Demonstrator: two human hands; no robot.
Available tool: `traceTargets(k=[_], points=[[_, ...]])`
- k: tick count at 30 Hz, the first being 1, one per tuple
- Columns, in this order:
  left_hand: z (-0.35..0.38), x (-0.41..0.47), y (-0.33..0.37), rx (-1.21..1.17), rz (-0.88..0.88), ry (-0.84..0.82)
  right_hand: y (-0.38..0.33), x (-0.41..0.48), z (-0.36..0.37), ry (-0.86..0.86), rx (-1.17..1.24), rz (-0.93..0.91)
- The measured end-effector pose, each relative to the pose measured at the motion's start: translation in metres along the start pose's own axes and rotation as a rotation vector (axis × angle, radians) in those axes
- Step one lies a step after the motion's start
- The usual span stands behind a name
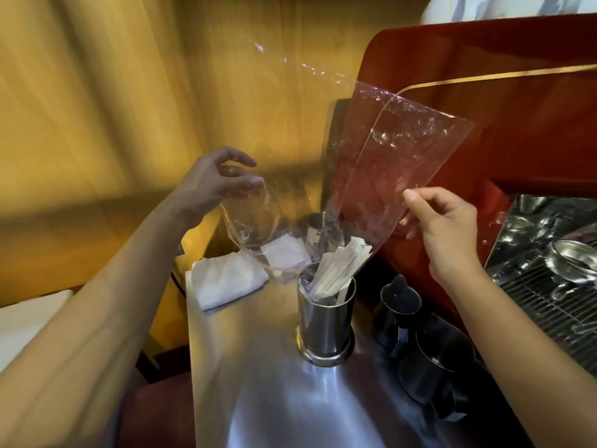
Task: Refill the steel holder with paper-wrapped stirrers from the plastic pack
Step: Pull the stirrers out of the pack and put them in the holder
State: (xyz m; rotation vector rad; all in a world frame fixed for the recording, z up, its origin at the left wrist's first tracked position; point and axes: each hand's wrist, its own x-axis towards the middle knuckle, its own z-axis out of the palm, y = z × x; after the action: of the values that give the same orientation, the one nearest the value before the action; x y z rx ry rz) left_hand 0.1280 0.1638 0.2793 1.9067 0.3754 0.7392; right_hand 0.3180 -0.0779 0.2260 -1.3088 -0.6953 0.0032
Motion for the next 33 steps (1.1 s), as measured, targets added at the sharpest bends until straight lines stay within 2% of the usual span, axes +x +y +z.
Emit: traceTargets(k=[6, 10, 14, 24, 27, 30, 33], points=[[0.009, -0.001, -0.023, -0.012, -0.009, 0.098, 0.035, -0.022, 0.005, -0.105, -0.032, 0.115], [0.009, -0.002, -0.032, -0.009, -0.007, 0.081, 0.053, -0.034, 0.0, -0.143, -0.074, 0.196], [0.009, -0.005, -0.039, 0.032, -0.017, 0.03, 0.049, -0.028, 0.005, -0.171, -0.084, 0.152], [-0.002, -0.005, -0.041, -0.031, -0.018, 0.158, 0.024, 0.001, 0.021, -0.112, -0.094, 0.045], [-0.002, -0.009, -0.046, -0.016, -0.053, 0.161, 0.03, -0.001, 0.025, -0.148, -0.101, 0.122], [-0.003, -0.013, -0.049, -0.008, -0.092, 0.16, 0.036, -0.008, 0.027, -0.254, -0.08, 0.238], [-0.006, -0.016, -0.047, 0.014, -0.091, 0.164, 0.037, -0.012, 0.027, -0.298, -0.08, 0.258]])
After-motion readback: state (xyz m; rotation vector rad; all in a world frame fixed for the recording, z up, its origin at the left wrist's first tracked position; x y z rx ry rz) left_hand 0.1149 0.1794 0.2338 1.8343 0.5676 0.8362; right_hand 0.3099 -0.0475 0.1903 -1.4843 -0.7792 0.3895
